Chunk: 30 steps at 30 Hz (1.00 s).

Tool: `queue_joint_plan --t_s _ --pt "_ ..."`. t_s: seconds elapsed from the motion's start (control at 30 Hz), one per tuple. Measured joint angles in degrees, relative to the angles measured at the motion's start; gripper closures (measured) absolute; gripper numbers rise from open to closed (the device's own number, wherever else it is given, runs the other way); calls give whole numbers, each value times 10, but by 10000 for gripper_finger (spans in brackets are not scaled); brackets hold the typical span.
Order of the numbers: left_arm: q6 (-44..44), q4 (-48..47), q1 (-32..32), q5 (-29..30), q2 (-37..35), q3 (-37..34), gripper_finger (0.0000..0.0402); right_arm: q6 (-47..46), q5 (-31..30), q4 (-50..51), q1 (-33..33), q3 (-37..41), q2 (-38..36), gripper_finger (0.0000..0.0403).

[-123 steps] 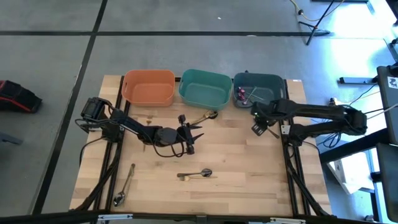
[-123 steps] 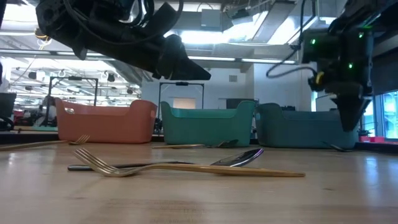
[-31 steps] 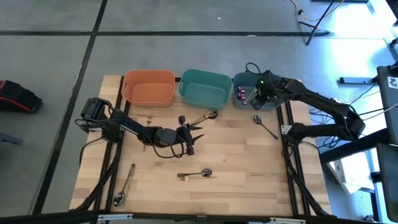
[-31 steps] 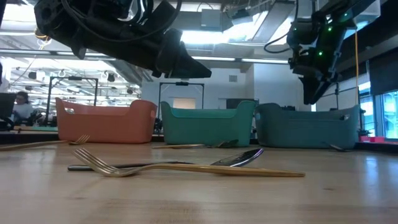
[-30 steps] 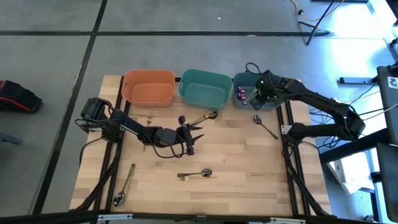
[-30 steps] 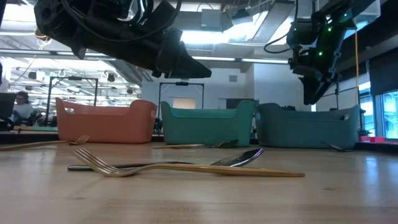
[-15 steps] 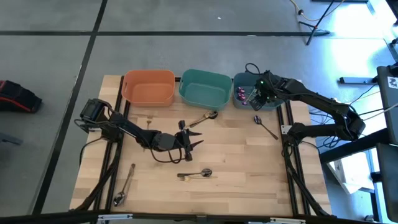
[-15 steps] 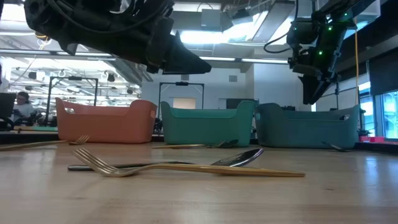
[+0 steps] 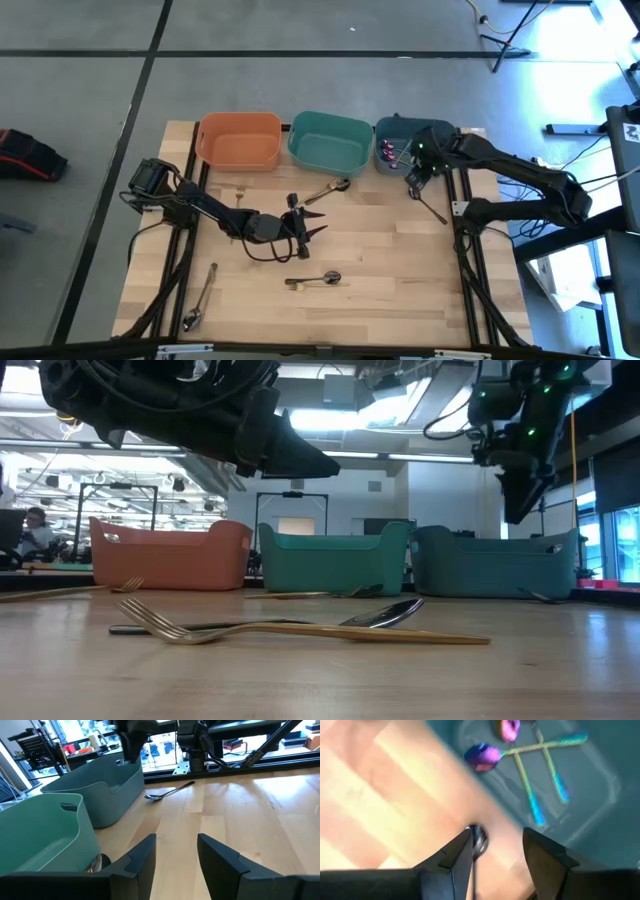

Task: Sort silverware by color (type)
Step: Put the black spoon into the green bin

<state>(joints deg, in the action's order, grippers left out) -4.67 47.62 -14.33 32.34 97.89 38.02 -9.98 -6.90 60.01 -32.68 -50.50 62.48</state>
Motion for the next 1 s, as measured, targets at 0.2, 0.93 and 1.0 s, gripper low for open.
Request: queue_joint_plan --t_s 0.2,0.93,1.0 --pt "0 0 0 -4 0 0 262 -71 12 40 64 41 -5 235" --pt "-1 -6 0 -5 0 0 262 -139 19 -47 78 139 201 235" --pt "-1 -7 0 -5 0 0 262 -138 19 -49 78 137 218 239"
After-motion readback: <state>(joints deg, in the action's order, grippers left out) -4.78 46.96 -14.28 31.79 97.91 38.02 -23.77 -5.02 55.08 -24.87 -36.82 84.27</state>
